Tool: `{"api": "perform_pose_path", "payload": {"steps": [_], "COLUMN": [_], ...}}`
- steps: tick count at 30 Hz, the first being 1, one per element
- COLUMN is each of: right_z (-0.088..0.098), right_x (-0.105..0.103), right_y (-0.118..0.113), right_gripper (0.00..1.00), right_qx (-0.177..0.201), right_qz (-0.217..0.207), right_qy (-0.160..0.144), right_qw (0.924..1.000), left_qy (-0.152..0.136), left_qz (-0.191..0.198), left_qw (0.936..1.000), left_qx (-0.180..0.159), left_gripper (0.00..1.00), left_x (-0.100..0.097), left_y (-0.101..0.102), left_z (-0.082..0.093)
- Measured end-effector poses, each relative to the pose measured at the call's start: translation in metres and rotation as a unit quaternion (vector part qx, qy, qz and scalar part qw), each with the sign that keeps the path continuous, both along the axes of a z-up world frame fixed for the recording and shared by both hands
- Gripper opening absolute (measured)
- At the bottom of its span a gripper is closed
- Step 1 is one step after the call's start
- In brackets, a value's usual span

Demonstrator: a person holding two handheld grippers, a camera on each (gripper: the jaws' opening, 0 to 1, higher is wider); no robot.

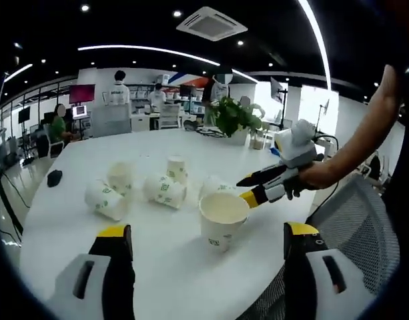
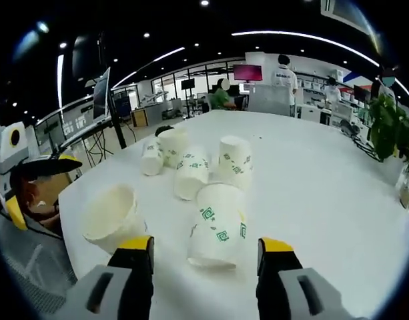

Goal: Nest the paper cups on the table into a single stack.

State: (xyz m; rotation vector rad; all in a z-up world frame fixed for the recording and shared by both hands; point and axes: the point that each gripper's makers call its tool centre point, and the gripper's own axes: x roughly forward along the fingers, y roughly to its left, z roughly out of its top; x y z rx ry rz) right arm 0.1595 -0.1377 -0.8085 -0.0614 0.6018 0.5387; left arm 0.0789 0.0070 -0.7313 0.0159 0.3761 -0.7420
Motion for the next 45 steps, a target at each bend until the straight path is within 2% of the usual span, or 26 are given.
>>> {"api": "perform_pose_path", "payload": {"steps": [2,4,10,13,16,26,35,45], "right_z": [-0.001,-0.003,-0.007,-0.007,-0.010,-0.013,-0.007,0.004], "right_x": [0.004,0.008,0.010,0.009,0.014,0.008,0.007,0.005], "right_y": [0.000,0.001,0.001,0.001,0.003,-0.003,-0.009,-0.011], "right_gripper": [0.58,0.57,0.52,0.50,0.48,0.34,0.33,0.33], "right_qx": [-0.005,0.006,-0.011,-0.029,-0.031,-0.043,-0.034,-0.011], "right_qz": [-0.004,-0.018,-0.027,-0.023,-0.024,-0.039,-0.043,-0.049], "right_qy": [0.003,0.012,0.021,0.020,0.024,0.041,0.032,0.014], "right_qw": [1.0000,0.9997,0.9993,0.9991,0.9990,0.9975,0.9980,0.9986], "left_qy": [-0.002,-0.003,-0.006,-0.011,-0.006,-0.007,-0.005,0.004], "left_qz": [-0.002,-0.002,-0.001,0.005,0.011,0.013,0.020,-0.001], "left_qw": [1.0000,1.0000,1.0000,0.9999,0.9999,0.9999,0.9997,0.9997], "left_qx": [0.002,0.007,0.001,-0.003,-0.009,0.001,-0.016,-0.024], "left_gripper": [0.93,0.92,0.88,0.89,0.88,0.84,0.78,0.64], "left_x": [0.002,0.004,0.006,0.009,0.011,0.014,0.030,0.043], "left_y": [-0.001,-0.001,-0.002,0.000,0.002,0.004,0.006,-0.008], "left_z": [-0.001,-0.002,-0.001,0.000,0.001,0.003,0.014,0.025]}}
